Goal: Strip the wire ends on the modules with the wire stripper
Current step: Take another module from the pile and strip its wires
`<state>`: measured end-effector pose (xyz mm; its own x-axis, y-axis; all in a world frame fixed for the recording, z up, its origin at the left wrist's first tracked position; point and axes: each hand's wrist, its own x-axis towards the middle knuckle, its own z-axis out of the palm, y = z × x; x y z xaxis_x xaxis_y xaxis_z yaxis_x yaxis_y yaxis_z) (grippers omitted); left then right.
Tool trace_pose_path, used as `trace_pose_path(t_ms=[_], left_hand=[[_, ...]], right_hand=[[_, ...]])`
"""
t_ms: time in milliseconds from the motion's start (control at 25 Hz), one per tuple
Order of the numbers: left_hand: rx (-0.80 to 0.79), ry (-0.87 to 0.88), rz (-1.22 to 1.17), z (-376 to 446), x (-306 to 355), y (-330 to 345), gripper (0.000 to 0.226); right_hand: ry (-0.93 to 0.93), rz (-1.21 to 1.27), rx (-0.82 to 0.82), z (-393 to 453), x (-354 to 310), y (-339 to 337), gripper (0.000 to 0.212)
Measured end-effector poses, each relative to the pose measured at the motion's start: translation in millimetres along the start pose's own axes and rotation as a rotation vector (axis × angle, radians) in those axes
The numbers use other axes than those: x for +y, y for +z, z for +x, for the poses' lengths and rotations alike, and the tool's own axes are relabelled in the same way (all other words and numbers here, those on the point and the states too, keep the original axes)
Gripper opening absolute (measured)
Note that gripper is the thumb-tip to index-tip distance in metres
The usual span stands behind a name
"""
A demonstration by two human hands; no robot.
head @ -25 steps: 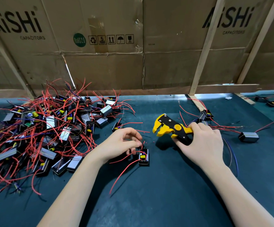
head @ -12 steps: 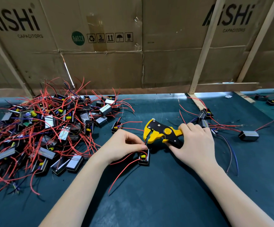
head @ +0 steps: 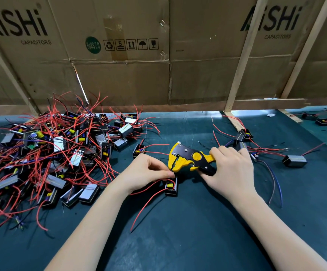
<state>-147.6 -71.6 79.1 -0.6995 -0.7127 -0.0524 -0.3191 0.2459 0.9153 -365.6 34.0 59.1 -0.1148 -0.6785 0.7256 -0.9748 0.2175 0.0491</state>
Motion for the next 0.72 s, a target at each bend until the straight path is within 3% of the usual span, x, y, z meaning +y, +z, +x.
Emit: trace_pose_path(t_ms=[400,720], left_hand=[[-0.002,-0.027,-0.021,-0.6,0.3,-1.2,0.008],[-0.045,-0.023,0.012,-3.2,3.8,-5.7,0.007]], right_hand=[[0.012,0.044,-0.042,1.1,-1.1,-2.3,0.048],[0.184,0.084,-0.084,0.9,1.9,-3.6,0.048]])
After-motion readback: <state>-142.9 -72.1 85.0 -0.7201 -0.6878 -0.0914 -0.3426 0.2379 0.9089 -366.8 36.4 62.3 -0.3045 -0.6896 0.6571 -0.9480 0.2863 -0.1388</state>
